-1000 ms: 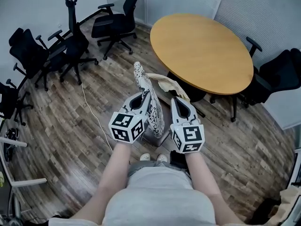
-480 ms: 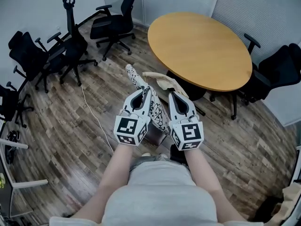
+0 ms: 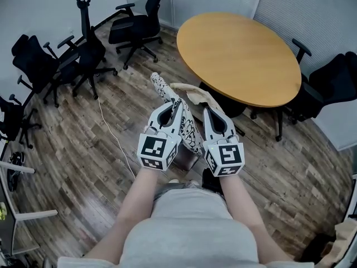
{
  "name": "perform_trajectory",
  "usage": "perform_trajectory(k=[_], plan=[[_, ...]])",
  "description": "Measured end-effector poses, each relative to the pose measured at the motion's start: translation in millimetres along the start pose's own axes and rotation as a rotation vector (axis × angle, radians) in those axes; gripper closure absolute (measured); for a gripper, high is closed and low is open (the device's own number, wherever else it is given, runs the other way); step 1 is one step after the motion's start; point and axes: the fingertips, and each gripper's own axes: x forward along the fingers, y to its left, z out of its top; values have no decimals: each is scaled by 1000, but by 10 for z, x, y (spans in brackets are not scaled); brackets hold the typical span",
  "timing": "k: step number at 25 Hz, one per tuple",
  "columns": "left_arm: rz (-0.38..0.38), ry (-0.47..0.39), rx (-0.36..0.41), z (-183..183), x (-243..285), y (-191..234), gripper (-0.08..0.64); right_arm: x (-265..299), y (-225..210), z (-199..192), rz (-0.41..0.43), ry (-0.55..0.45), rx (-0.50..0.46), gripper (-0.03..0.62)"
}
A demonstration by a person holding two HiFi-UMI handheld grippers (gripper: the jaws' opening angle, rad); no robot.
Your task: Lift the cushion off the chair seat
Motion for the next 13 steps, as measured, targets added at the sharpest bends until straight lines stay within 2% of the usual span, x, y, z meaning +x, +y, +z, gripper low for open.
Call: perform_trajectory(k=[13], plan=[[-3, 9, 29, 37, 26, 2, 549, 42, 67, -16, 38, 16, -11, 568]])
